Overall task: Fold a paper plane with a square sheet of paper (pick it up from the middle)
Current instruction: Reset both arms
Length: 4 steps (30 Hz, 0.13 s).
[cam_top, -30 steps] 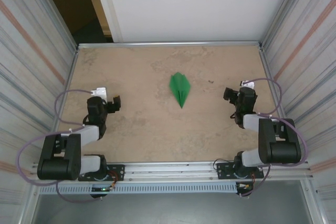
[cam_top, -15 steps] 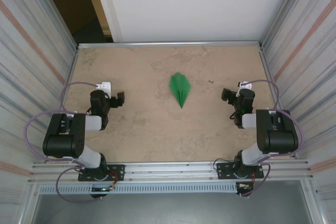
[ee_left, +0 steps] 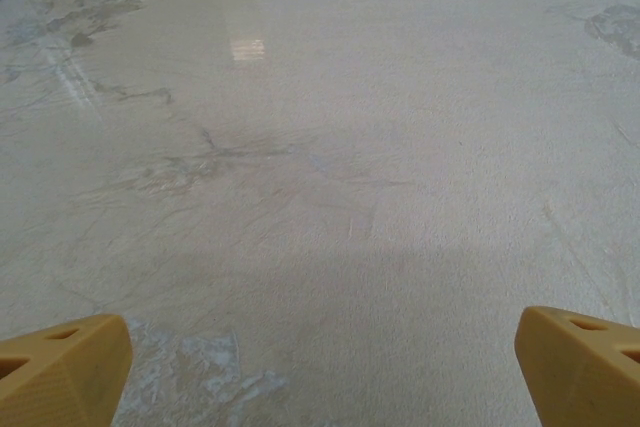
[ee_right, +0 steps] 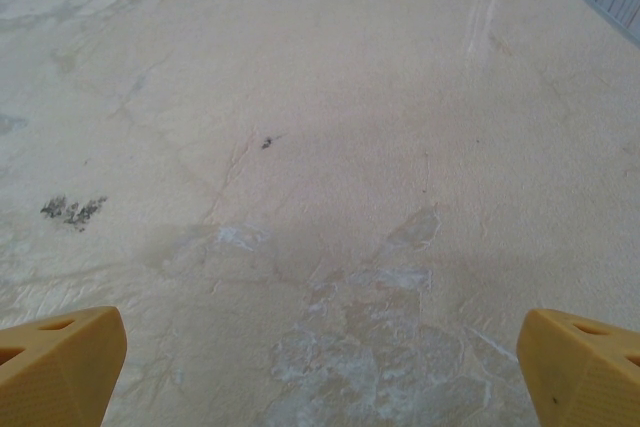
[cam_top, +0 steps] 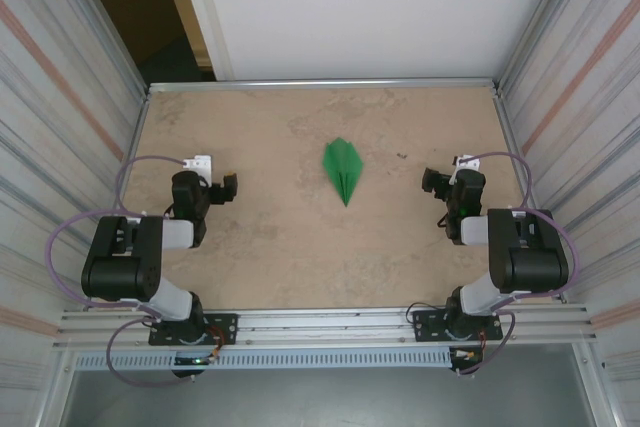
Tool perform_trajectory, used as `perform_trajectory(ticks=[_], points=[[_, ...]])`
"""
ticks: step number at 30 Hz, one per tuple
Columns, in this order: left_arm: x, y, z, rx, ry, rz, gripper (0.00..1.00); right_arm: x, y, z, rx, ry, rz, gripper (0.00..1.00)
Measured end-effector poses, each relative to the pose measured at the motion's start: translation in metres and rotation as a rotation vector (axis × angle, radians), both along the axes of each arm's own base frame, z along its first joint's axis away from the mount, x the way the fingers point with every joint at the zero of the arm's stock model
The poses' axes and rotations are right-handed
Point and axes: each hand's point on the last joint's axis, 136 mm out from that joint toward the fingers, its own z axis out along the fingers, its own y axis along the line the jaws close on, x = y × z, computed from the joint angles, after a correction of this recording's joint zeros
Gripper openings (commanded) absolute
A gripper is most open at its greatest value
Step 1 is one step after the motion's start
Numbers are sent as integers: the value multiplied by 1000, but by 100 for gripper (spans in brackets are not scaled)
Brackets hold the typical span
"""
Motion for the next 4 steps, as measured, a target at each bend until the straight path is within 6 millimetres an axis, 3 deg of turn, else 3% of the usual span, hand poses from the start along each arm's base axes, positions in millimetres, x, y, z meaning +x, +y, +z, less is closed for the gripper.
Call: perform_trajectory(ticks=[4], points=[[1, 0, 1, 3, -3, -2, 99, 0, 0, 0, 0, -1, 0, 99]])
